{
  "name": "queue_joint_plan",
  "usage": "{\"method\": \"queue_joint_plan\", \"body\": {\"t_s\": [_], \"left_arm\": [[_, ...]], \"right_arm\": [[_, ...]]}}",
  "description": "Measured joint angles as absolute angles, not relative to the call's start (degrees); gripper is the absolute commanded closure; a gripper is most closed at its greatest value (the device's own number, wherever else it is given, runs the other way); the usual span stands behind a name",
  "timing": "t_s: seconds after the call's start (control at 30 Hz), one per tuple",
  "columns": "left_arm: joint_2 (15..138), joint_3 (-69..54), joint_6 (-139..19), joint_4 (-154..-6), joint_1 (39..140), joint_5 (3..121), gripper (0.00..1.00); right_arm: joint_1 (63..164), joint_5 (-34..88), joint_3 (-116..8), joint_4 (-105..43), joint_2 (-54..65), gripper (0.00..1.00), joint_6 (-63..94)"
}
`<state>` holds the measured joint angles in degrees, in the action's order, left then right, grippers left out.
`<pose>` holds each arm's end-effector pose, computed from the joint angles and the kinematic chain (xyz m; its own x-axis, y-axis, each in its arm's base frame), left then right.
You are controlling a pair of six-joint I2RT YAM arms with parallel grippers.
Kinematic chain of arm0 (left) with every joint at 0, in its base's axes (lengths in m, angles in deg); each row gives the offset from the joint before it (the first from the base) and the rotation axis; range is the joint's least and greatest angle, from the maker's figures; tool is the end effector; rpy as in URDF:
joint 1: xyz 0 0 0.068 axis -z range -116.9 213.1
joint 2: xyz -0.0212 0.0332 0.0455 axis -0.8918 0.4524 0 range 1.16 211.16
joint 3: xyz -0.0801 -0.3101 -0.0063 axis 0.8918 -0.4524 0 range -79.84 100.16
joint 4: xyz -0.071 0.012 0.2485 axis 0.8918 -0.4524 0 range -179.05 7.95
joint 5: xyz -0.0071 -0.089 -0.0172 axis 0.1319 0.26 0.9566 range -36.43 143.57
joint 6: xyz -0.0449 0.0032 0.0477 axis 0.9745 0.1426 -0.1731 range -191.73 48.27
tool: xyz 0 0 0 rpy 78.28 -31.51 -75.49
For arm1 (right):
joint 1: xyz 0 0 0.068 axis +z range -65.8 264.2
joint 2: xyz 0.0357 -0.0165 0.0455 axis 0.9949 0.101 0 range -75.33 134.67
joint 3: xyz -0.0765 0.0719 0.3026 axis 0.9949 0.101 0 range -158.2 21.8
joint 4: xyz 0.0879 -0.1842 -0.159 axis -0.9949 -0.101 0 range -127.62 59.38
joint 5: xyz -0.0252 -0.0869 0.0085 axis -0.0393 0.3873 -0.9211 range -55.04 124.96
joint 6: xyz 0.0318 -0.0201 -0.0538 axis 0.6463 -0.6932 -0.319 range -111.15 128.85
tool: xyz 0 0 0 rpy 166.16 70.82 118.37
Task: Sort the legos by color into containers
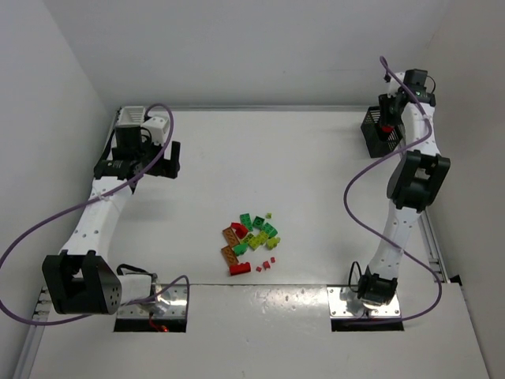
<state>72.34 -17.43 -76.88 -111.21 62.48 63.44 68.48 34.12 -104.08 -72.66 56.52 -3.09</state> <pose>0.2660 -0.0061 0.3553 -0.6010 0.0819 -0.7951 0.1791 0.9832 -0.0341 0.5390 -0.1509 0.2876 -0.7541 -0.0027 -0.6568 0.1079 0.9859 -0.1279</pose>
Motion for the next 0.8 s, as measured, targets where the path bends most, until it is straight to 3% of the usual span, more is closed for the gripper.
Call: {"method": "queue_joint_plan", "body": {"t_s": [0.17, 0.2, 0.43, 0.67, 0.8], "left_arm": [[72.54, -17.43, -76.73, -111.13, 62.48, 63.42, 0.01], [72.58, -17.43, -76.71, -111.13, 62.48, 63.42, 0.01], [72.62, -17.43, -76.62, -111.10, 62.48, 63.64, 0.01], [72.51, -17.43, -80.27, -111.72, 62.57, 68.31, 0.01], [71.86, -17.43, -84.33, -113.97, 63.62, 70.56, 0.01]], "right_arm": [[67.21, 35.03, -102.51, -72.29, 56.66, 0.51, -3.11], [67.08, 35.08, -102.11, -71.92, 56.66, 0.48, -3.11], [67.03, 35.49, -99.75, -70.36, 56.66, 0.37, -3.24], [67.67, 30.44, -91.82, -70.49, 50.62, 0.39, -4.36], [69.81, 23.28, -83.36, -73.20, 41.79, 0.47, -6.87]]}}
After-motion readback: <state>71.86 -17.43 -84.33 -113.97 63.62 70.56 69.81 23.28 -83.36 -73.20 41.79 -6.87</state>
